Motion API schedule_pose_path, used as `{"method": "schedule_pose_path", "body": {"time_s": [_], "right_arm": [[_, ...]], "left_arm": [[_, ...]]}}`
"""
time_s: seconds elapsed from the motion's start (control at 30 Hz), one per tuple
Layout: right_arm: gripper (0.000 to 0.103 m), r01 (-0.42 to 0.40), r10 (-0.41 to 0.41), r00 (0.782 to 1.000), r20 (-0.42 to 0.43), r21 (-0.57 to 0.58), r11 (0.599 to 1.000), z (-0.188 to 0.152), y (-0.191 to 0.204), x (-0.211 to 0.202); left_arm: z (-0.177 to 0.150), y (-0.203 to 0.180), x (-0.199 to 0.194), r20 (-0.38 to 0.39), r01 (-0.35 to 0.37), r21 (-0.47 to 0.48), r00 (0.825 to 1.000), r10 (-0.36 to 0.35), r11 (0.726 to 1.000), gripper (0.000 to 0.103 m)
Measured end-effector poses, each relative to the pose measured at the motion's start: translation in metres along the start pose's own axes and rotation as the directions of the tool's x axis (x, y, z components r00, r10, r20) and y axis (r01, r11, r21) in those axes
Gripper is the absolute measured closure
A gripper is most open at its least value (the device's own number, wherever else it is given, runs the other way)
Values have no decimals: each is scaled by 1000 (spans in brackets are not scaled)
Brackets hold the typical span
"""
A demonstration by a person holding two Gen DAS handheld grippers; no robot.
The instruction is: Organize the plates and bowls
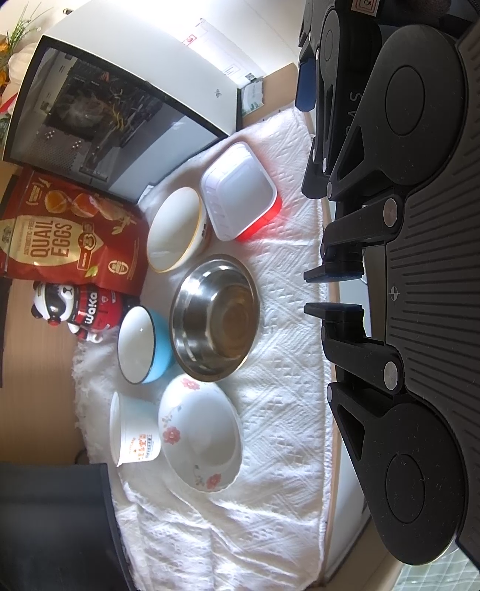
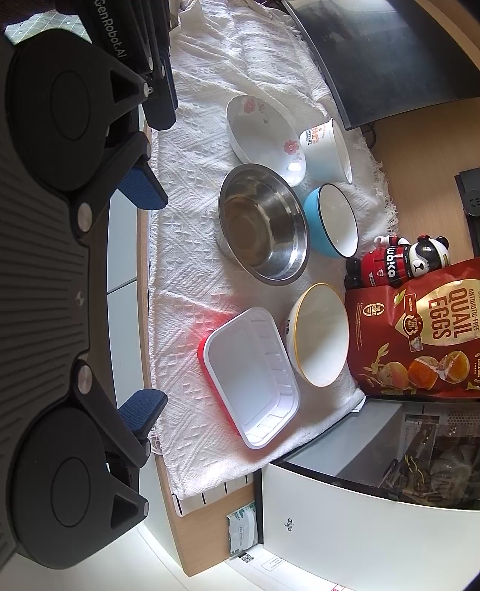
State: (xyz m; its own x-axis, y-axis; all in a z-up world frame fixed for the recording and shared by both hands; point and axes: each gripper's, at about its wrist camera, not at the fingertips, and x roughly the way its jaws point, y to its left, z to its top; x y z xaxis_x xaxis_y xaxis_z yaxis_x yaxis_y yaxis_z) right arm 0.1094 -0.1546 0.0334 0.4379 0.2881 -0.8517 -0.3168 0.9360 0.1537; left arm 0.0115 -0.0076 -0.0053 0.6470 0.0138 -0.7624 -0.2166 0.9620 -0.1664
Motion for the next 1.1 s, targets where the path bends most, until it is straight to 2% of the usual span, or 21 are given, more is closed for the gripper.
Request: {"method": "schedule_pose_path", "body": {"time_s": [0.4,0.53,0.63,0.8,0.9,1.0,1.1], "right_arm": [[0,-11,11,1000,-3,17,1000,8,4,8],[0,-42,41,999,17,30,999,16,8,15],[0,-94,94,996,14,76,993,29,14,30],[0,-169,156,984,88,162,972,52,26,51],[0,-183,175,983,60,209,961,63,38,72],[0,-168,164,986,39,209,963,75,58,91],[0,-133,128,991,35,207,969,90,84,108]], "left_arm": [[10,12,3,-5,7,-19,1000,-7,1000,89],[19,27,8,5,54,-36,999,-54,998,89],[32,48,18,8,129,-87,992,-128,988,89],[61,93,29,99,238,-115,969,-227,965,89],[81,124,46,77,238,-131,970,-230,962,89],[103,163,64,46,274,-176,962,-270,946,89],[126,207,79,27,225,-256,974,-226,940,89]]}}
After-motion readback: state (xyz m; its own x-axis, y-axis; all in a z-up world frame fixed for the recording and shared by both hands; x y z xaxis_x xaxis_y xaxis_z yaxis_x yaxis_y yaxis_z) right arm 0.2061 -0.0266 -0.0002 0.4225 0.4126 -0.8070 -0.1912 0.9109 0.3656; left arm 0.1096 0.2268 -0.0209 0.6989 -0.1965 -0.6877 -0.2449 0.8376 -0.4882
